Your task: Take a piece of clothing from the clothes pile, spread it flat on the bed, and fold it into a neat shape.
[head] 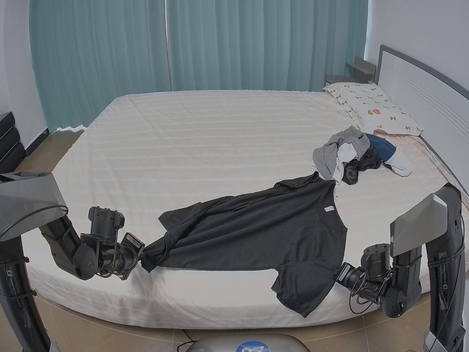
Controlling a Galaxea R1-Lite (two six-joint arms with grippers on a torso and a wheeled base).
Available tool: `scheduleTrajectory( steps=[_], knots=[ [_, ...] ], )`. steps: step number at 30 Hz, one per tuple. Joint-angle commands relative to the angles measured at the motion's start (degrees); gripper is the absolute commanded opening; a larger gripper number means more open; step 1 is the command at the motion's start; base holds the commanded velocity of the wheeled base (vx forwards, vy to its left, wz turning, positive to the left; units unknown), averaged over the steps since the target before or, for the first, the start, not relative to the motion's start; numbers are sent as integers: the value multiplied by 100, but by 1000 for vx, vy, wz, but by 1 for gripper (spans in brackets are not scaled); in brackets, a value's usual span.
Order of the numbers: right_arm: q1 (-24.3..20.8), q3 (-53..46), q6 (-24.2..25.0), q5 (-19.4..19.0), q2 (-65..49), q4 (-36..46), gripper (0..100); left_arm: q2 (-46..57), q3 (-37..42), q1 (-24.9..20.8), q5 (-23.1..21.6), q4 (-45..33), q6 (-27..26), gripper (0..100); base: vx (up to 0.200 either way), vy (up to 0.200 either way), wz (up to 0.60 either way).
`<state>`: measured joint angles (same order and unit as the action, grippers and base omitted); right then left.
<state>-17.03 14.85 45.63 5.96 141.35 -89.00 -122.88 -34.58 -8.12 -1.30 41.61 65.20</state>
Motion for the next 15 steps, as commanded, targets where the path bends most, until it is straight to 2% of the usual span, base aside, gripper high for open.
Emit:
scheduleTrajectory(
  steps=[1,6,11,15],
  knots=[
    [288,-474,-415,10,-292,-47,0,27,75,3,-1,-3,-16,0,0,0,0],
    [490,-773,-608,19,-626,-21,0,36,127,3,-1,-3,-33,0,0,0,0],
    [710,-1054,-1214,10,-697,-38,0,159,321,3,-1,-12,-253,0,0,0,0],
    [921,-1081,-1469,19,-697,-38,0,168,382,-23,-10,-74,-332,0,0,0,0]
  ],
)
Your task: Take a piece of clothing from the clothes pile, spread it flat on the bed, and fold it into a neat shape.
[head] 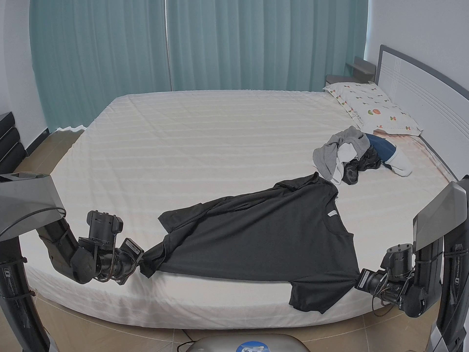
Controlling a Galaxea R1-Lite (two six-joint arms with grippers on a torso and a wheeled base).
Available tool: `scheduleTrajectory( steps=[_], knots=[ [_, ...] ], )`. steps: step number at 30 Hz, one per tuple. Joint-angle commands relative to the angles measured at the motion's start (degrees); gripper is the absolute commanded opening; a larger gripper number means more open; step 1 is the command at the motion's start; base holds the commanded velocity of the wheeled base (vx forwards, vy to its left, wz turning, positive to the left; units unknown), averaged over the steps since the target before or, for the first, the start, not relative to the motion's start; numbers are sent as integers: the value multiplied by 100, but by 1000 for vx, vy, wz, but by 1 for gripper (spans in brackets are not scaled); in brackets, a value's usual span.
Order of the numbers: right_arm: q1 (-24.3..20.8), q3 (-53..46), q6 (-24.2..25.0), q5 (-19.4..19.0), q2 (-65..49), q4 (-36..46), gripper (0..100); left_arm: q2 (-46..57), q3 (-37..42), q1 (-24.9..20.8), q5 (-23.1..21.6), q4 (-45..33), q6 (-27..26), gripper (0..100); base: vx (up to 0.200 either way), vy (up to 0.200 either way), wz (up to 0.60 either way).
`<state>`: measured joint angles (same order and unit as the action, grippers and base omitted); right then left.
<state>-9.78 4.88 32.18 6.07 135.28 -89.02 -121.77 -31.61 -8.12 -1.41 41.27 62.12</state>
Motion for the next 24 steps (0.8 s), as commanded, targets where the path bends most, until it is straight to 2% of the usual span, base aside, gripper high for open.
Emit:
scheduleTrajectory(
  steps=[1,5,6,12,13,20,24],
  knots=[
    [195,-83,-125,8,-89,-37,0,57,85,-23,1,-40,-25,0,0,0,0],
    [248,-110,-318,149,-2,-37,0,31,138,-32,1,-57,-86,0,0,0,0],
    [204,-31,-379,439,253,-46,0,4,155,-49,1,-57,-183,0,0,0,0],
    [160,101,-327,465,429,-46,0,39,234,-164,1,-40,-201,0,0,0,0],
    [125,128,-292,456,412,-46,100,39,234,-172,1,-22,-201,100,0,0,0],
    [125,347,280,439,-54,-46,100,66,217,-164,-26,4,-165,100,0,0,0],
    [108,523,851,412,-582,-46,100,224,217,-120,-87,119,-139,100,0,0,0]
  ],
)
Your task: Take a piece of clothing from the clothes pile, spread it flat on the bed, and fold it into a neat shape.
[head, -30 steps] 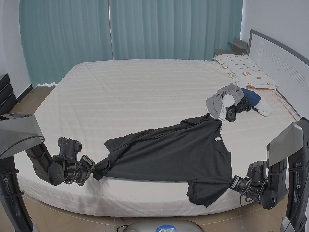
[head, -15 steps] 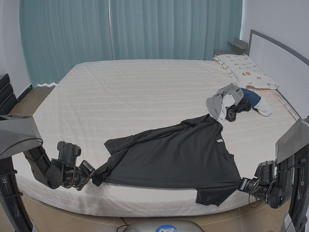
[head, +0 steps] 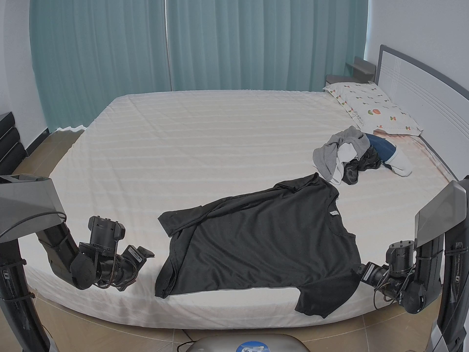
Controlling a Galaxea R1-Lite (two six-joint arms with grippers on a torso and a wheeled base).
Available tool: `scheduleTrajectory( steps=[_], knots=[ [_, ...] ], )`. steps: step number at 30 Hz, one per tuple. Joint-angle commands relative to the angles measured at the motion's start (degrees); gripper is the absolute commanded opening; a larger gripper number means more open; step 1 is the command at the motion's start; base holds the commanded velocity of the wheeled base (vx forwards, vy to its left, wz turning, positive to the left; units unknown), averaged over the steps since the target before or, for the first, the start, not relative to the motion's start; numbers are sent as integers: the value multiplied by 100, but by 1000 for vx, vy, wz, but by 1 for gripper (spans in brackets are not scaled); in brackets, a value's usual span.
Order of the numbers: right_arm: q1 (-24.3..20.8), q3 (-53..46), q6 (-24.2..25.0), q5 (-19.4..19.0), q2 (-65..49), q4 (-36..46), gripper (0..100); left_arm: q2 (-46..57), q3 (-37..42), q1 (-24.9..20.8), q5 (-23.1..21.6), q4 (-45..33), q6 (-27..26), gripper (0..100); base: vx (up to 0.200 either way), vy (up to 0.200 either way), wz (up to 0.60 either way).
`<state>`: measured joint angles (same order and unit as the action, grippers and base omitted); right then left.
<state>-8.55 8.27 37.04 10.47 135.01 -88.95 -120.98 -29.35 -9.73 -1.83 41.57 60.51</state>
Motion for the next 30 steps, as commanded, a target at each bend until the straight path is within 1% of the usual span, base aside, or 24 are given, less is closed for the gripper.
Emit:
scheduleTrajectory(
  steps=[1,2,3,5,6,7,8,10,11,12,13,15,16,17,20,21,26,30],
  knots=[
    [-42,211,498,-45,-608,-52,100,180,-9,41,-46,132,22,100,0,0,0],
    [-60,255,682,-72,-660,-52,100,233,0,41,-46,211,31,100,0,0,0],
    [-86,272,761,-98,-669,-52,100,250,0,41,-46,246,39,100,0,0,0],
    [-191,281,1139,-274,-687,-52,100,259,0,41,-54,352,145,100,0,0,0],
    [-200,281,1166,-291,-687,-52,100,259,0,41,-54,361,145,100,0,0,0],
    [-341,263,1561,-537,-687,-52,100,206,-18,41,-107,440,294,100,0,0,0],
    [-393,246,1728,-660,-687,-52,100,189,-18,41,-151,484,347,100,0,0,0],
    [-490,193,1992,-907,-678,-52,100,171,-9,41,-274,519,400,100,200,0,0],
    [-508,175,2053,-1003,-669,-52,100,171,0,41,-283,528,391,100,200,0,0],
    [-517,167,2071,-1030,-660,-52,100,171,0,32,-283,528,391,100,0,0,0],
    [-525,158,2150,-1179,-616,-52,100,171,0,24,-283,528,391,100,0,0,0],
    [-517,167,2255,-1320,-546,-52,100,136,-18,32,-292,528,400,100,0,0,0],
    [-517,175,2273,-1328,-537,-52,100,136,-18,41,-292,536,400,100,0,0,0],
    [-490,211,2405,-1416,-467,-52,100,92,-44,41,-292,536,409,100,0,0,0],
    [-481,237,2493,-1443,-449,-52,100,92,-44,41,-292,536,409,100,0,0,0],
    [-473,255,2598,-1451,-441,-52,100,101,-53,32,-301,528,417,100,0,0,0],
    [-481,255,2598,-1443,-432,-52,100,110,-62,32,-292,528,514,100,0,0,0],
    [-490,255,2598,-1451,-432,-52,100,101,-97,15,-292,528,549,100,0,-200,0]
  ],
)
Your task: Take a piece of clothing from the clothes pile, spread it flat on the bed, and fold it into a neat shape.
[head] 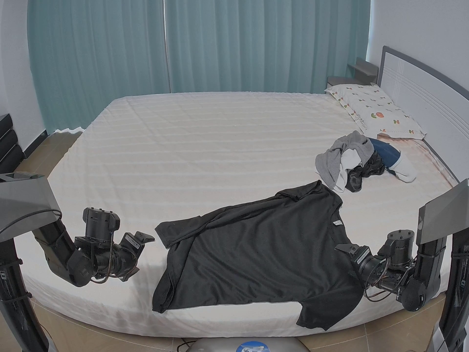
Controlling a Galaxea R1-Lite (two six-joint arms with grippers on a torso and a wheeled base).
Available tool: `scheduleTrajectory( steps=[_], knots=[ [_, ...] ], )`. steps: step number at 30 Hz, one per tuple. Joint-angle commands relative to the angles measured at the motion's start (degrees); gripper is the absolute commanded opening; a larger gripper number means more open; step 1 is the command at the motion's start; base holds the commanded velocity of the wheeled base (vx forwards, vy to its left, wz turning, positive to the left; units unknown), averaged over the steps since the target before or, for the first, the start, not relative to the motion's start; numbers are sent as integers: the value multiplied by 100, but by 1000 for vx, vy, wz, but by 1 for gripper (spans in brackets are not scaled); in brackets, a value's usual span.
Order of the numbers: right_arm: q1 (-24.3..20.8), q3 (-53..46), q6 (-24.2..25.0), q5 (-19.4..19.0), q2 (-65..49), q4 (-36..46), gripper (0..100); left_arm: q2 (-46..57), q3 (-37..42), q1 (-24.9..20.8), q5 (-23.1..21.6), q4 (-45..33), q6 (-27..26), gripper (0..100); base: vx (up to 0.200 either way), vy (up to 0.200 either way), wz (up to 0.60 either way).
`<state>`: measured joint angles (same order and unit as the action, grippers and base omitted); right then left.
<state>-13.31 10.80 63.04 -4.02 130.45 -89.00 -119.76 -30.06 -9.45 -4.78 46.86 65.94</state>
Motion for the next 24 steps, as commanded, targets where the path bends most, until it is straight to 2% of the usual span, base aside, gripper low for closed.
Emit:
scheduleTrajectory(
  steps=[1,8,19,21,23,24],
  knots=[
    [-14,1,-2,-2,24,-47,100,-30,-35,-13,3,-1,15,100,0,-200,0],
    [-49,10,-2,7,147,-47,100,-91,-167,-13,21,-1,7,100,0,-200,0],
    [-57,71,16,-2,288,-47,100,-302,-914,22,232,-54,-72,100,0,0,0],
    [-84,89,16,-2,332,-47,100,-417,-1256,4,364,-89,-319,100,0,0,0],
    [-84,89,16,-2,332,-47,100,-417,-1256,4,364,-89,-319,100,0,0,0],
    [-137,89,16,7,376,-47,100,-557,-1538,-13,399,-177,-767,100,0,0,0]
  ],
)
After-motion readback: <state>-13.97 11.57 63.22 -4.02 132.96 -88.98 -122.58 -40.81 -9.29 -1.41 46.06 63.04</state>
